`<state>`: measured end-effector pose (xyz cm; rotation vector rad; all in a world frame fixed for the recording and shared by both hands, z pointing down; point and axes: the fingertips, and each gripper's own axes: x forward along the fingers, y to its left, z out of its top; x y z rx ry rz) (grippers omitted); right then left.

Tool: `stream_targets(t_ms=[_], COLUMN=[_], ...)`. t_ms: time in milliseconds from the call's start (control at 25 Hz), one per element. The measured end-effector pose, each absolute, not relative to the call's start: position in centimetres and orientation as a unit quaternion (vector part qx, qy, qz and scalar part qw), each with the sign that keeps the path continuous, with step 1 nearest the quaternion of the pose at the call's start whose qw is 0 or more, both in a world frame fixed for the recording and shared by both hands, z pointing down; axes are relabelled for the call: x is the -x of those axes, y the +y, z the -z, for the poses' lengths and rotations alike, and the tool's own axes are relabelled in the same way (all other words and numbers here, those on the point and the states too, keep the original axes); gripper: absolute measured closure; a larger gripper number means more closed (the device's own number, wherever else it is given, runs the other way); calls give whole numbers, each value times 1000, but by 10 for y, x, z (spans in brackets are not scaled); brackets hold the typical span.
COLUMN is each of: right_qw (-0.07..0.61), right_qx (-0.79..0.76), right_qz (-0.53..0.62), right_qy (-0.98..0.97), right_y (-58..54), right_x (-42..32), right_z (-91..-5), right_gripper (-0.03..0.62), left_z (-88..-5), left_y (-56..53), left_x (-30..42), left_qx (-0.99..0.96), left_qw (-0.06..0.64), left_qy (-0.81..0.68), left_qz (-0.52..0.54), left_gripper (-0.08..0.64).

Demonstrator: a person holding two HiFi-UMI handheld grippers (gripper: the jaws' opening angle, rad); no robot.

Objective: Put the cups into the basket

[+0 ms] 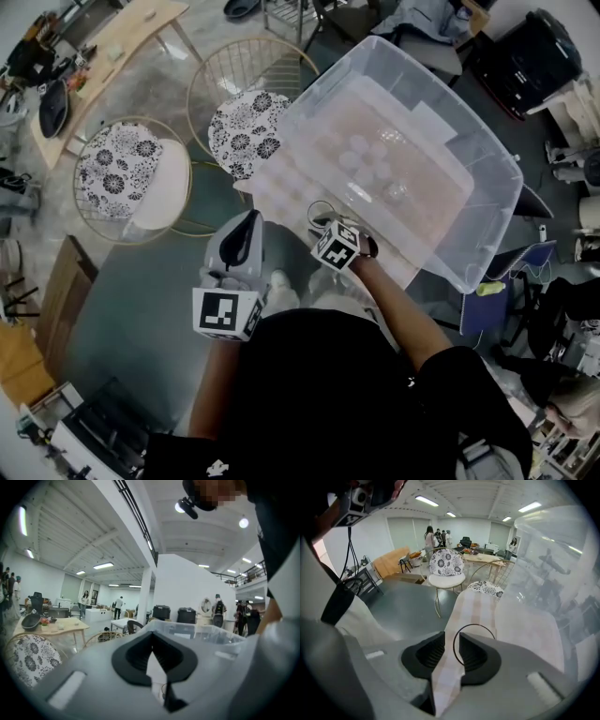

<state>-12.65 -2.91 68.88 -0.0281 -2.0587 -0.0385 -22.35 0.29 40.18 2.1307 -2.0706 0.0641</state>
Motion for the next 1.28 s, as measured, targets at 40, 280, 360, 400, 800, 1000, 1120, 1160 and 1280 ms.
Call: stream_targets(t_ms=[40, 280, 360, 400, 800, 1000, 1120, 1160, 1280], right_qw=[526, 579, 594, 601, 639, 637, 634, 633, 622], right_qx=[16, 43, 53, 58, 71, 82, 84, 83, 77], right_qz=[27, 75, 83, 88, 131, 132, 128, 126, 117], right_qy=[-850, -811, -798, -792, -754, -755, -758, -760, -770], right_y=[-29, -31, -30, -29, -32, -31, -29, -29, -28], right_x=[127, 131, 130, 129, 125, 123, 120, 118, 116], right_z=[-695, -717, -725, -729, -751, -751, -750, -749, -743], right_gripper=[489, 488, 488, 488, 523, 534, 540, 542, 551], left_z=[-402, -406, -406, -406, -408, -410, -410, -410, -409], left_y=[3, 5, 6, 6, 7, 5, 6, 5, 1], left_x=[224, 226, 225, 225, 228, 227, 227, 227, 226], left_qx=[-714, -709, -708, -708, -702, -706, -704, -705, -707], left_qw=[86, 95, 95, 94, 97, 99, 100, 99, 98], left_qy=[-695, -699, -699, -700, -705, -701, -702, -702, -700], left_qz=[-22, -24, -25, -25, -24, -24, -25, -25, -23], left_gripper=[557, 557, 557, 557, 557, 555, 557, 557, 557])
